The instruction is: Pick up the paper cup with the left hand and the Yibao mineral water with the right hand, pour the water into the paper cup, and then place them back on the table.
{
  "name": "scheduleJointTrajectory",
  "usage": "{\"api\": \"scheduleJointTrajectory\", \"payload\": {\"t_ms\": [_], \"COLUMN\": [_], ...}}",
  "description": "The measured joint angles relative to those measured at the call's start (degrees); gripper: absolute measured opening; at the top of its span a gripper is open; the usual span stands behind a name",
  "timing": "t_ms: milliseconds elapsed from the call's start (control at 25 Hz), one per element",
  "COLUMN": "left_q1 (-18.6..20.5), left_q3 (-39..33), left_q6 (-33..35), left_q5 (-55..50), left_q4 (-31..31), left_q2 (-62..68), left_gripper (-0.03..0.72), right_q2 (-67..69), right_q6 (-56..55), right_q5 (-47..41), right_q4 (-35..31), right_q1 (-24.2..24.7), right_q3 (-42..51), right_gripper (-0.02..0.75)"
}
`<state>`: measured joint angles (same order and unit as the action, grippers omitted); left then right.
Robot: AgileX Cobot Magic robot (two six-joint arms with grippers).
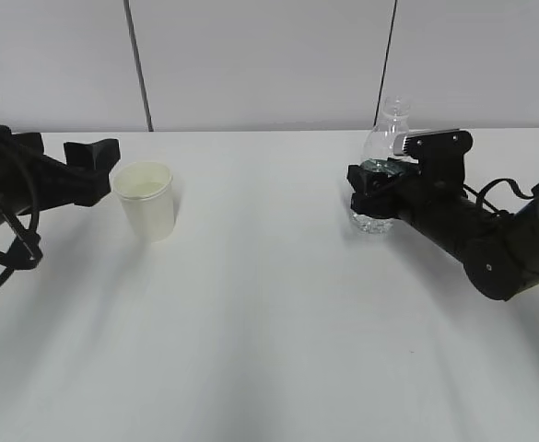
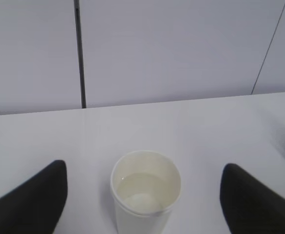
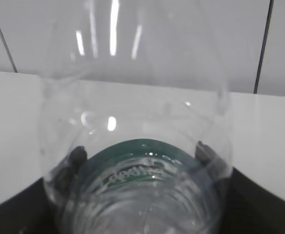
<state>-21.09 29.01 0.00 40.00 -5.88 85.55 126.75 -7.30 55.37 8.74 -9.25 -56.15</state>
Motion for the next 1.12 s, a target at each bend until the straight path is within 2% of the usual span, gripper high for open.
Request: {"api": "scheduleJointTrajectory", "payload": {"t_ms": [240,600,1120], "left_q1": [0.0,0.0,0.0], "left_q3": [0.0,0.0,0.0], "left_q6": [0.0,0.0,0.0], "left_q5": [-3.6,-4.7,-4.8], "left_q4": [-0.1,-0.1,-0.1], "left_q2": [-4.0,-4.1,-4.1], "left_gripper": [0.577,0.575,0.573], "right_q2": [1.5,1.7,1.7], "right_q6": [0.0,0.0,2.2], "right_q5": [2.1,2.7,1.9], "right_q4": [-0.1,0.1,0.7], "right_q1": [0.0,0.0,0.0], "right_q3": [-0.3,-0.4,4.6], "right_gripper": [0.502,0.613,0.619]}}
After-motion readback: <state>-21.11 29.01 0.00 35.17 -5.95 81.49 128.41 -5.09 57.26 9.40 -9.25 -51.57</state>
